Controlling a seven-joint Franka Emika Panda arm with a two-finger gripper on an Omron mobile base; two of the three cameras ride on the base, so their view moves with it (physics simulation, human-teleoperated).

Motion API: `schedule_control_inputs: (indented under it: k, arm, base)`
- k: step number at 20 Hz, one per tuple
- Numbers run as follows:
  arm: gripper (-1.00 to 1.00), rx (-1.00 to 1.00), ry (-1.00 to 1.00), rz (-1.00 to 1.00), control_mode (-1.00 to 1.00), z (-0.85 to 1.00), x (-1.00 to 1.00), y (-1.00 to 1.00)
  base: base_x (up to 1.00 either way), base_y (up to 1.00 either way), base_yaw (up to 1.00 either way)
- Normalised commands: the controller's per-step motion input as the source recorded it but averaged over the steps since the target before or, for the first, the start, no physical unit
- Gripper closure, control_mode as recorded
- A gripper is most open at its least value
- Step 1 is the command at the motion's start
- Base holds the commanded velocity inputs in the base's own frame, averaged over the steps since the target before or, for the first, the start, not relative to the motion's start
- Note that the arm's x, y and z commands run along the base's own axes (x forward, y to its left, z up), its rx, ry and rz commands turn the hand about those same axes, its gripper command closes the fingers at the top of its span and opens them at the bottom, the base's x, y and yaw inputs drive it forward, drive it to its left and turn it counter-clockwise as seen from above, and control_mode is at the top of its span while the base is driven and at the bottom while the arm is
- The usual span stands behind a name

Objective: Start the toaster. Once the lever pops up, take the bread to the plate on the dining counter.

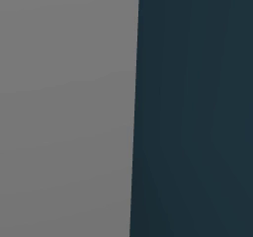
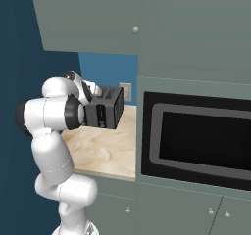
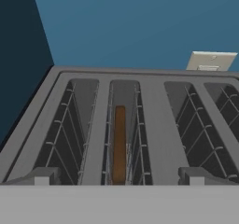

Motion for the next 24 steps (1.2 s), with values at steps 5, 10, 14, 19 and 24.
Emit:
schedule_control_inputs:
  k: [5, 10, 14, 19, 24]
  arm:
    - [-1.0, 0.0, 0.0, 0.0, -1.0, 0.0, 0.0, 0.0]
    - [-1.0, 0.0, 0.0, 0.0, -1.0, 0.0, 0.0, 0.0]
    - [-1.0, 0.0, 0.0, 0.0, -1.0, 0.0, 0.0, 0.0]
    - [-1.0, 0.0, 0.0, 0.0, -1.0, 0.0, 0.0, 0.0]
    - [-1.0, 0.0, 0.0, 0.0, -1.0, 0.0, 0.0, 0.0]
  base:
    - [0.0, 0.0, 0.0]
    - [0.0, 0.0, 0.0]
    - [0.0, 0.0, 0.0]
    - [0.0, 0.0, 0.0]
    - [0.0, 0.0, 0.0]
